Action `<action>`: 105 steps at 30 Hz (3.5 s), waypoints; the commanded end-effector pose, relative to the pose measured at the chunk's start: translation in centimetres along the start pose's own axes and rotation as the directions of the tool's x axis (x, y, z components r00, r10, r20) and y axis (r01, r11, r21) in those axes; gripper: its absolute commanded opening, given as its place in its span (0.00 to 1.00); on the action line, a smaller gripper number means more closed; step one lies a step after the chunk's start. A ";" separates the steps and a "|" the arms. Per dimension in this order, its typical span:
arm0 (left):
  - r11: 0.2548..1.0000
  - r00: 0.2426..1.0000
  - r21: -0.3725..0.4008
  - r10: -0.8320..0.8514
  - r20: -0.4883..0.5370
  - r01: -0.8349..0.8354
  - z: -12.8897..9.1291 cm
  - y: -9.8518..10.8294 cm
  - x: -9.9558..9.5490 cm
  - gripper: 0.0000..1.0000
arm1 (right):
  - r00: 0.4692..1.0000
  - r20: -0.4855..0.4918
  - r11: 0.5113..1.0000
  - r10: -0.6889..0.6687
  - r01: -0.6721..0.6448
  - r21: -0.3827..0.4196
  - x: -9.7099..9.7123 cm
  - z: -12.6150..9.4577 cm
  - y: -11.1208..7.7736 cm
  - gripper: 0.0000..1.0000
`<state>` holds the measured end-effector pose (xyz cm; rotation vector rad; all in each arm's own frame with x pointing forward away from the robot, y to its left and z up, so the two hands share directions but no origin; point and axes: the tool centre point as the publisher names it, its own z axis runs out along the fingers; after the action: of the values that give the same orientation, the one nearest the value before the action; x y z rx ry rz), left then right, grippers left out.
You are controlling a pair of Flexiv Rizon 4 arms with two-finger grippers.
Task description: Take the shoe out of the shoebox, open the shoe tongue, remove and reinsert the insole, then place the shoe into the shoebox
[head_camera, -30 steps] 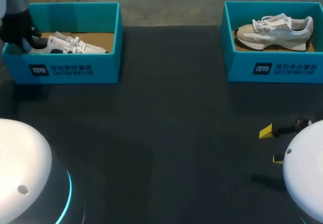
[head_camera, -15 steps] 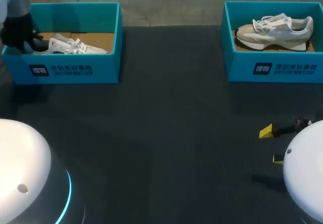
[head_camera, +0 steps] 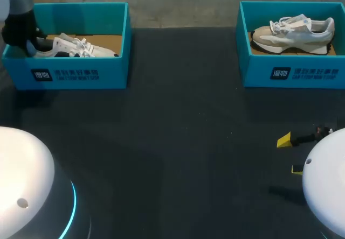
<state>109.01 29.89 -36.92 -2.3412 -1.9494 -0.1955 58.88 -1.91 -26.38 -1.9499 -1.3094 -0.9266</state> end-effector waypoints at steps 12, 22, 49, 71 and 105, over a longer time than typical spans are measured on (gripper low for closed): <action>0.999 1.000 0.048 0.007 -0.005 -0.006 2.0 0.2 -0.4 0.00 | 1.000 0.003 1.000 0.000 0.000 -0.004 0.1 -0.1 -0.3 1.00; 0.999 1.000 0.044 0.013 0.019 -0.013 2.1 0.0 -0.5 1.00 | 1.000 0.003 1.000 0.000 0.000 -0.004 0.1 -0.1 -0.3 1.00; 0.989 0.985 -0.129 -0.051 0.168 0.073 -9.3 0.3 0.6 1.00 | 1.000 0.003 1.000 0.000 0.000 -0.004 0.1 -0.1 -0.3 1.00; 0.994 0.980 -0.062 -0.077 0.182 0.090 -15.2 -3.9 -0.3 1.00 | 1.000 0.003 1.000 0.000 0.000 -0.004 0.1 -0.1 -0.3 1.00; 0.997 0.981 -0.052 -0.048 0.185 0.059 -16.0 -5.1 -1.0 1.00 | 0.997 0.062 0.998 -0.037 0.035 0.045 1.7 -0.6 0.5 1.00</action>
<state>103.36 27.47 -21.39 -2.4224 -2.1188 -0.0348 59.02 -1.59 -25.82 -1.9354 -1.3696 -0.9074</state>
